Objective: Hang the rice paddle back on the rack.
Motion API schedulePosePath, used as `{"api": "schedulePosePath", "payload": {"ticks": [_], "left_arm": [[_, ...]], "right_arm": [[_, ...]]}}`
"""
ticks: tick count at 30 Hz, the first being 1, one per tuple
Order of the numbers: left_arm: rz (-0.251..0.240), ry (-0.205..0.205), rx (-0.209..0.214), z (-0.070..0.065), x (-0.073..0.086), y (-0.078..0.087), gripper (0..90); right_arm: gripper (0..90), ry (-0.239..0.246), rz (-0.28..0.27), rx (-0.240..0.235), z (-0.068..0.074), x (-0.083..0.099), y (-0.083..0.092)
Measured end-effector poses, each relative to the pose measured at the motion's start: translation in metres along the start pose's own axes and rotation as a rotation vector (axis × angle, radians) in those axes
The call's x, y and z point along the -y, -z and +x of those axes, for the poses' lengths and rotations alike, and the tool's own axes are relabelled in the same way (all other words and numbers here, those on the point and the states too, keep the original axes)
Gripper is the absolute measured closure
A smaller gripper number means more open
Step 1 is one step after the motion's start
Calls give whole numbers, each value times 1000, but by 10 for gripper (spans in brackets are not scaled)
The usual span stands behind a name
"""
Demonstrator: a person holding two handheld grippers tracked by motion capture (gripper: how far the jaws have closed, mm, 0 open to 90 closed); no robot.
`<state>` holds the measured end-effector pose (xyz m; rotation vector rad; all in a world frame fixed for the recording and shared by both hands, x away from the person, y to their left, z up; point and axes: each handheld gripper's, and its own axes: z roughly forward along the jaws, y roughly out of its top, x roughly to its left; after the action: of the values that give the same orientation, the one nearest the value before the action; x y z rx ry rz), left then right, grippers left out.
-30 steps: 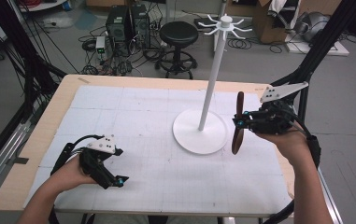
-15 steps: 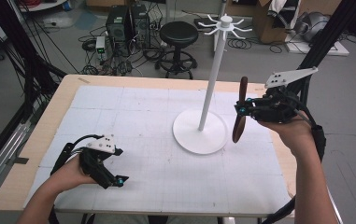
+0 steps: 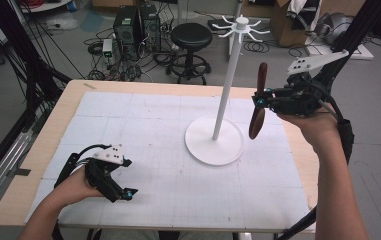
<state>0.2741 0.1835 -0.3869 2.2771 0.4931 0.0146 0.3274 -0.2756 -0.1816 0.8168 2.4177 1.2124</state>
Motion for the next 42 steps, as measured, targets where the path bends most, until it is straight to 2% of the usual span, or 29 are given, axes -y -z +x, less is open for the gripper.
{"api": "schedulePosePath", "payload": {"ticks": [7, 17, 21, 25, 33, 42], "left_arm": [[2, -1, -1, 0, 0, 0, 29], [1, 1, 1, 0, 0, 0, 29], [8, -3, 5, 0, 0, 0, 29], [4, -1, 7, 0, 0, 0, 29], [9, -4, 7, 0, 0, 0, 29], [6, -3, 7, -1, 0, 0, 29]], "right_arm": [[778, 5, -20, 22, 1, -16, 5], [778, -12, -32, 60, -2, -31, 12], [778, -1, -38, 66, -2, -37, 13], [777, -8, -24, 77, -2, -43, 14], [778, -24, -8, 101, -5, -46, 10], [778, -40, 1, 100, -10, -46, 8]]}}
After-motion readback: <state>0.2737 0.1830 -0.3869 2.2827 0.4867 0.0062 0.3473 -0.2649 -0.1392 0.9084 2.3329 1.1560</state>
